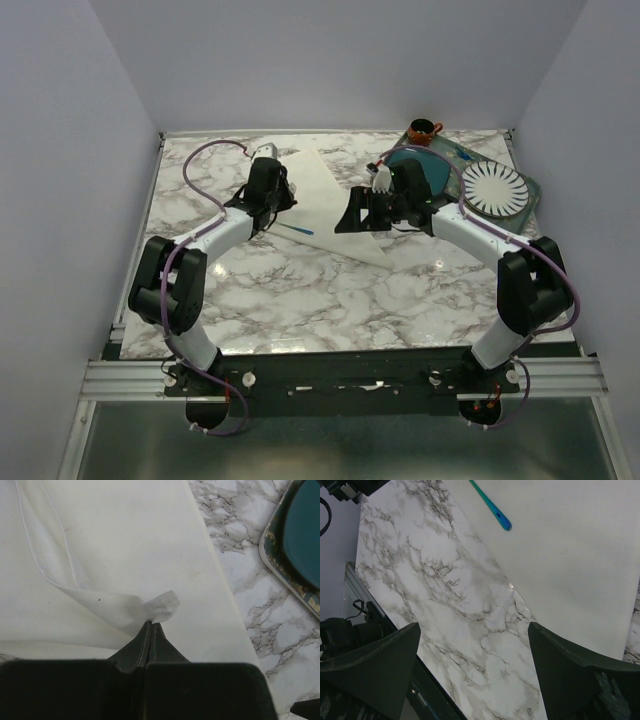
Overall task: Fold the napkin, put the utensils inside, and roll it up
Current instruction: Fold the napkin
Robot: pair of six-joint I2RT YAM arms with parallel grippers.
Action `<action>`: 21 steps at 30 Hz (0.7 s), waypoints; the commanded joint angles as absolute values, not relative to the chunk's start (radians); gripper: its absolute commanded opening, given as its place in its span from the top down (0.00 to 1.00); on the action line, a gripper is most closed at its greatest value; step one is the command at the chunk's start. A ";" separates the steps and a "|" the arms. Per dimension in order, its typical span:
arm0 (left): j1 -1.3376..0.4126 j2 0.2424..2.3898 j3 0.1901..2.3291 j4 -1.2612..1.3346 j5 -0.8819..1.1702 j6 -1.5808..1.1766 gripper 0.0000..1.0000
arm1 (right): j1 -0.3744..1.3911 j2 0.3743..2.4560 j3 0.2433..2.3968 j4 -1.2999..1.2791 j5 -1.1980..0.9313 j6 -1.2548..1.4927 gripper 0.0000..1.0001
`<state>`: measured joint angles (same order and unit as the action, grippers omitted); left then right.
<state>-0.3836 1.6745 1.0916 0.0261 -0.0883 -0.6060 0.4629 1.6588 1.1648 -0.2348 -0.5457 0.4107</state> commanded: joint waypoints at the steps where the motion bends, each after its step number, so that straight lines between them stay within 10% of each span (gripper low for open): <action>1: -0.417 1.710 1.137 -0.044 -0.114 -0.537 1.00 | 0.454 1.674 1.143 -0.203 -0.580 0.423 0.03; 21: -0.505 1.782 1.155 -0.095 -0.112 -0.522 0.98 | 0.445 1.700 1.114 -0.175 -0.584 0.431 0.02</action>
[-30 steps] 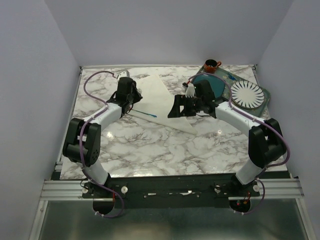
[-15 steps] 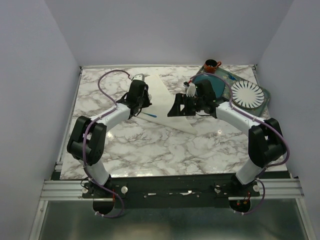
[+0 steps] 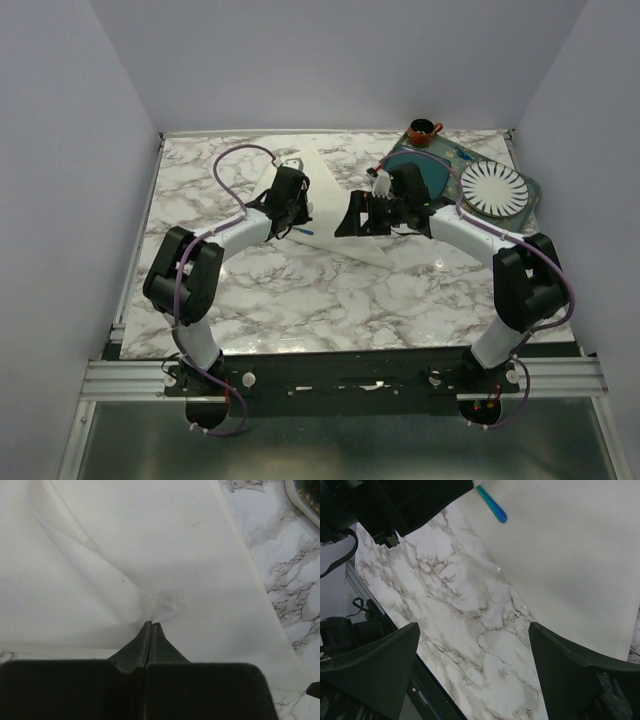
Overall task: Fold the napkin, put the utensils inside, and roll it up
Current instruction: Fold the napkin
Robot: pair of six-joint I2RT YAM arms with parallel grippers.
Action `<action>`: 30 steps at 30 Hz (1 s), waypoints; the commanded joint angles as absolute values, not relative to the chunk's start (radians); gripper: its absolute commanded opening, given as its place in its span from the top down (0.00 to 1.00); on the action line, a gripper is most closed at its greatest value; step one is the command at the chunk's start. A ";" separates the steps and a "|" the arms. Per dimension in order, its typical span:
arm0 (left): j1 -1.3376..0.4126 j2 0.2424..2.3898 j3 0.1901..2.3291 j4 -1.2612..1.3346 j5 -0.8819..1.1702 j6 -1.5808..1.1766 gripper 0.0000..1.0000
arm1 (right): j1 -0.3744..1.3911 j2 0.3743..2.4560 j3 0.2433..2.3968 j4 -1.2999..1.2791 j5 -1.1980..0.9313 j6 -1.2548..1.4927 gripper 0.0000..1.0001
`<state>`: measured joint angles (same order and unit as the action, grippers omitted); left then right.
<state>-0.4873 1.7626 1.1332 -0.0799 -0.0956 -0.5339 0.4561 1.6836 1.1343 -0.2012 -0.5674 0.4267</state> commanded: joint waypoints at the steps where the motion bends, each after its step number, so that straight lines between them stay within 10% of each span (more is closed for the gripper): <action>1: -0.508 1.786 1.152 -0.100 -0.112 -0.525 0.98 | 0.443 1.701 1.114 -0.173 -0.584 0.430 0.02; 30: -0.531 1.763 1.051 -0.080 -0.136 -0.571 0.96 | 0.434 1.743 1.101 -0.150 -0.611 0.434 0.00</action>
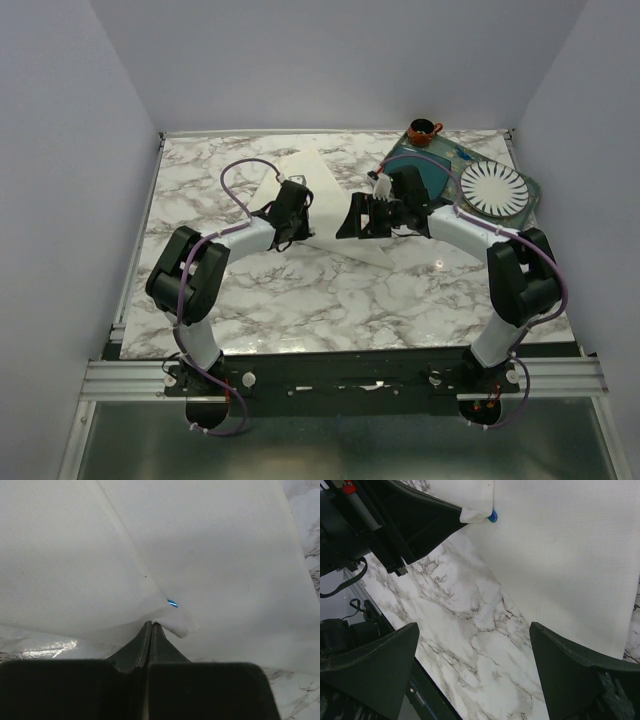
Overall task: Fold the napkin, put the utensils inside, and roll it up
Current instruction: Fold the napkin
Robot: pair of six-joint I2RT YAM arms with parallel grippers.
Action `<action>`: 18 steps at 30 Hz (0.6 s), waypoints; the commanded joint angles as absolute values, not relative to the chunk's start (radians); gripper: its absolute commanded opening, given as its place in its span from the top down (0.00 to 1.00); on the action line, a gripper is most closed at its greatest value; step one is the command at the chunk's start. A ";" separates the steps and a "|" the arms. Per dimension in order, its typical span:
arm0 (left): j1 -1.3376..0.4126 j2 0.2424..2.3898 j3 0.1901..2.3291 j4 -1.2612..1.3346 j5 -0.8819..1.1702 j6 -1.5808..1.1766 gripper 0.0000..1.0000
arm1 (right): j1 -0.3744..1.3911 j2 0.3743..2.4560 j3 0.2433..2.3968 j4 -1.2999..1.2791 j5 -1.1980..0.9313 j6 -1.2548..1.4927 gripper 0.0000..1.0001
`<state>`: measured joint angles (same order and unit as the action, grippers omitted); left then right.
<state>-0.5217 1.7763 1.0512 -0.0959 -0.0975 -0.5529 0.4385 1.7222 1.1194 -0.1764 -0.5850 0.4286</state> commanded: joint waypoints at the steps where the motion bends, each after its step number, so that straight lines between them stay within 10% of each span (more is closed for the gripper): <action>1: -0.531 1.753 1.051 -0.075 -0.143 -0.571 0.96 | 0.434 1.741 1.100 -0.150 -0.609 0.433 0.00; 18: -0.531 1.782 1.075 -0.006 -0.144 -0.597 0.96 | 0.434 1.747 1.094 -0.144 -0.614 0.434 0.00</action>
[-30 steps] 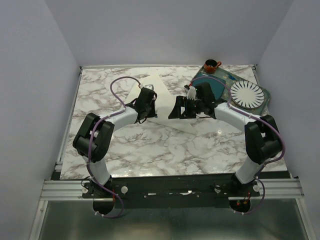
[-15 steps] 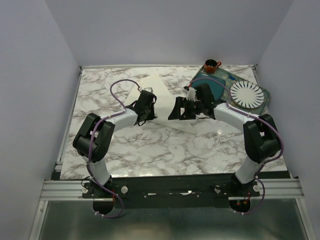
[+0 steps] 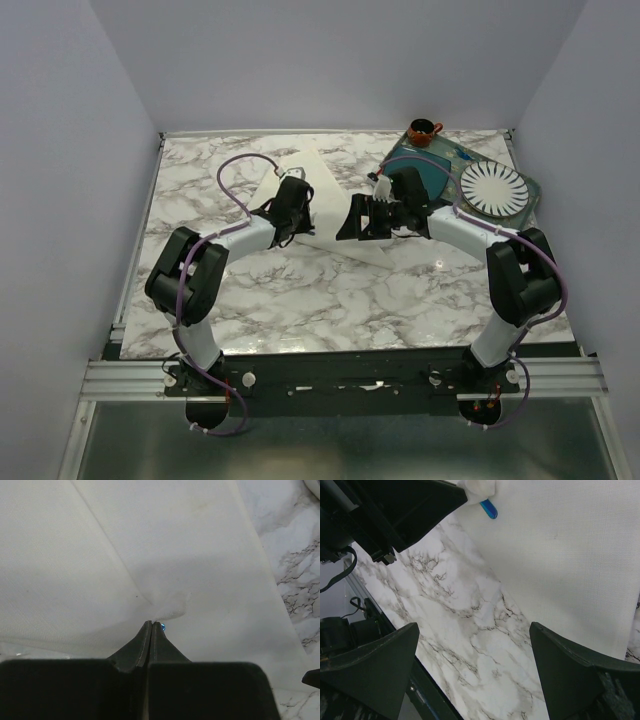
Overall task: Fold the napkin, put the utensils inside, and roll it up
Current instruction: Fold the napkin
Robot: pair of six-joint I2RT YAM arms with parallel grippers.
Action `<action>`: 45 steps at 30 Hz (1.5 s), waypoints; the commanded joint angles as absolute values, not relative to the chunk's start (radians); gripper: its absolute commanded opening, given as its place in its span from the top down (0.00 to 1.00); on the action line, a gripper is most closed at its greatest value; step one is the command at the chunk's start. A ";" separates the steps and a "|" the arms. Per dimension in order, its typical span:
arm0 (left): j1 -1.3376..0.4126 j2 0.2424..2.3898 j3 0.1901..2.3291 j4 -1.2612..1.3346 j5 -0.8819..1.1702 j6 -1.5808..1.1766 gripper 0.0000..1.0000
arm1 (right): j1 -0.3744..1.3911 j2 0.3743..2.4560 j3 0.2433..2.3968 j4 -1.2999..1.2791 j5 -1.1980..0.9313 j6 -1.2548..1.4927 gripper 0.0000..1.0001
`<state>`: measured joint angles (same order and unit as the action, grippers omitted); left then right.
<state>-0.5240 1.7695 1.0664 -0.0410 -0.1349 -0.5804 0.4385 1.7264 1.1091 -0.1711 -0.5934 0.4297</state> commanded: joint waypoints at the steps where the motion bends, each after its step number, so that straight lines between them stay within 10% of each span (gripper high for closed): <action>1: -0.529 1.784 1.068 0.018 -0.137 -0.601 0.96 | 0.433 1.749 1.095 -0.143 -0.612 0.434 0.00; 8: -0.538 1.813 1.032 0.048 -0.060 -0.626 0.92 | 0.434 1.766 1.097 -0.133 -0.626 0.440 0.00; 15: -0.532 1.698 0.957 0.057 0.063 -0.620 0.46 | 0.433 1.772 1.094 -0.129 -0.626 0.445 0.00; 18: -0.512 1.600 0.954 0.023 0.051 -0.629 0.41 | 0.433 1.781 1.117 -0.127 -0.627 0.459 0.00; 26: -0.374 1.548 0.979 0.012 0.101 -0.728 0.48 | 0.439 1.900 1.226 -0.008 -0.713 0.566 0.01; 37: -0.143 1.758 1.017 0.074 0.207 -0.893 0.67 | 0.526 2.097 1.396 0.064 -0.761 0.600 0.56; 45: -0.091 1.782 1.003 0.026 0.140 -0.850 0.66 | 0.529 2.138 1.335 0.097 -0.752 0.604 0.59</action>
<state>-0.1127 1.7821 0.9874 0.0456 0.1726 -0.8726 0.5320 2.1101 1.3666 0.0563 -0.7361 0.6029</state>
